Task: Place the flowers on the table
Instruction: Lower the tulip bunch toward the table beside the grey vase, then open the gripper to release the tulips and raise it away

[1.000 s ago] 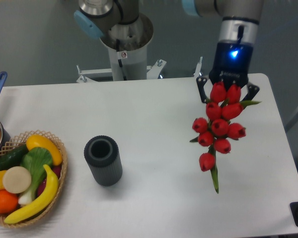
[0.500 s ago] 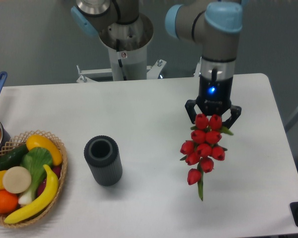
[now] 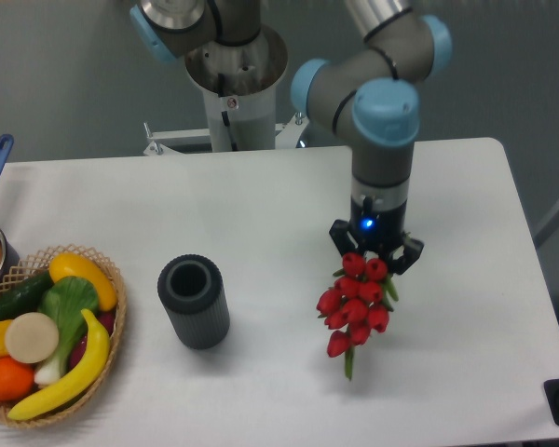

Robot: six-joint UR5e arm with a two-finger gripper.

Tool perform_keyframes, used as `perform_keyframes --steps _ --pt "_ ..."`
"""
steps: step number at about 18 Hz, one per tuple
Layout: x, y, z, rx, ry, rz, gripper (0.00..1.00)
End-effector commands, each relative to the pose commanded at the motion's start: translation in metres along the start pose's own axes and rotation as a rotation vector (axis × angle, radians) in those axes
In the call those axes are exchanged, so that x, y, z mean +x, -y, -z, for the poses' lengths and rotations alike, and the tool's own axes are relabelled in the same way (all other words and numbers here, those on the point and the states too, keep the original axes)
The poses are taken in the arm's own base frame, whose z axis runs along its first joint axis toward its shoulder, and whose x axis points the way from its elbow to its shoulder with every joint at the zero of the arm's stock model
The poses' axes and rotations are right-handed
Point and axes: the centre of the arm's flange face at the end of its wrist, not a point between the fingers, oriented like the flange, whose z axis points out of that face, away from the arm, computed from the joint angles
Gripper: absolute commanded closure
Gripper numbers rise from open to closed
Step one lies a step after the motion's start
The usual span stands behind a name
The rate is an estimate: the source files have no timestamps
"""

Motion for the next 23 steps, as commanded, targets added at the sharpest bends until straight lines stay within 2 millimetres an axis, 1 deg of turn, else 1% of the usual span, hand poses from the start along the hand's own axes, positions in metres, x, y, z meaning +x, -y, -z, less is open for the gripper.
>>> perform_keyframes --steps 3,4,5,6,7,9,10,11,12,14,15,17,18,19,20,23 --pt "0.0 0.002 -0.023 -0.015 -0.029 -0.004 0.6" --pt "0.004 0.006 -0.031 -0.021 -0.039 -0.012 0.6" --pt "0.005 0.007 -0.035 -0.023 -0.045 -0.014 0.6" --pt "0.005 0.007 -0.036 -0.023 -0.045 -0.014 0.59" --pt "0.005 0.007 -0.036 -0.022 -0.043 -0.015 0.53" --pt "0.002 0.008 -0.03 -0.016 -0.033 -0.034 0.17" --pt "0.0 0.009 -0.026 -0.011 -0.027 -0.057 0.08" --pt "-0.002 0.008 -0.021 -0.003 -0.02 -0.067 0.0" --pt "-0.006 0.008 -0.007 0.011 0.0 -0.066 0.0" --pt "-0.015 0.002 0.014 0.024 0.035 -0.051 0.0" --pt "-0.021 -0.002 0.021 0.028 0.048 -0.045 0.0" --pt "-0.041 -0.014 0.038 0.036 0.084 -0.014 0.0" --pt "-0.048 -0.019 0.054 0.042 0.105 -0.004 0.0" --pt "-0.058 -0.029 0.07 0.046 0.129 0.016 0.0" --pt "-0.064 -0.039 0.08 0.041 0.136 0.012 0.0" --pt "-0.069 -0.057 0.112 -0.007 0.079 -0.135 0.0"
